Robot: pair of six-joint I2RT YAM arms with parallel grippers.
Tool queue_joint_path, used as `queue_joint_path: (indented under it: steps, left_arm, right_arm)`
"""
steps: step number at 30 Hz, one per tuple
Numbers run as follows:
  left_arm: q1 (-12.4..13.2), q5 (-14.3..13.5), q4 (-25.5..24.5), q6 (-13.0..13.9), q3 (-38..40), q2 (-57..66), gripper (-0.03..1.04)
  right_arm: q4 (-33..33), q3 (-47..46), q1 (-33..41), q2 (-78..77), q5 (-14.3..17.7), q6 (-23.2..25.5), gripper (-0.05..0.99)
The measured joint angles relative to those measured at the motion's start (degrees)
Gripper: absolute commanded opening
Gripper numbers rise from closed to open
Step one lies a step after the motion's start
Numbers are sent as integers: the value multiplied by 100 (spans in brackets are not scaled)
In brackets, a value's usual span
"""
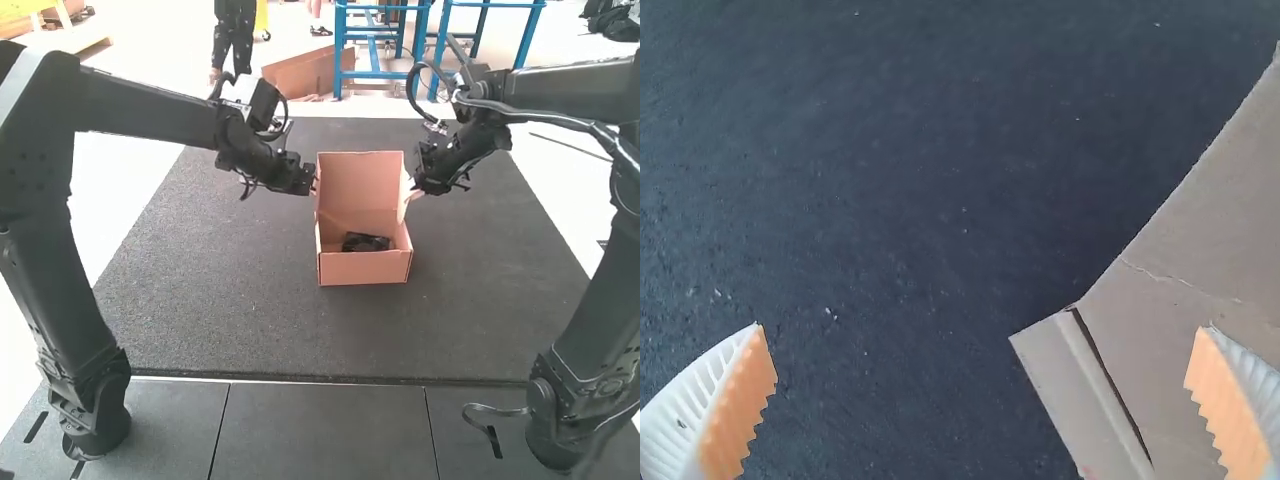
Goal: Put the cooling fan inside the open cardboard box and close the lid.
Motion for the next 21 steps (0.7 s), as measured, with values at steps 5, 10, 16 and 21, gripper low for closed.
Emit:
queue_joint_path:
  steps: [5, 10, 16, 21]
  left_arm:
    - [-9, 240, -92, 0, -208, -63, 97]
    - [-37, 407, -107, -4, -367, -63, 97]
    - [-50, 638, -103, -7, -367, -63, 97]
    - [-50, 734, -109, -26, -378, -63, 97]
  right_arm:
    - [-7, -140, 109, -55, 17, 0, -1]
    - [-13, -181, 118, -55, 20, 0, -1]
    - [-7, -245, 118, -74, 22, 0, -1]
    - [-4, -446, 118, -203, 22, 0, -1]
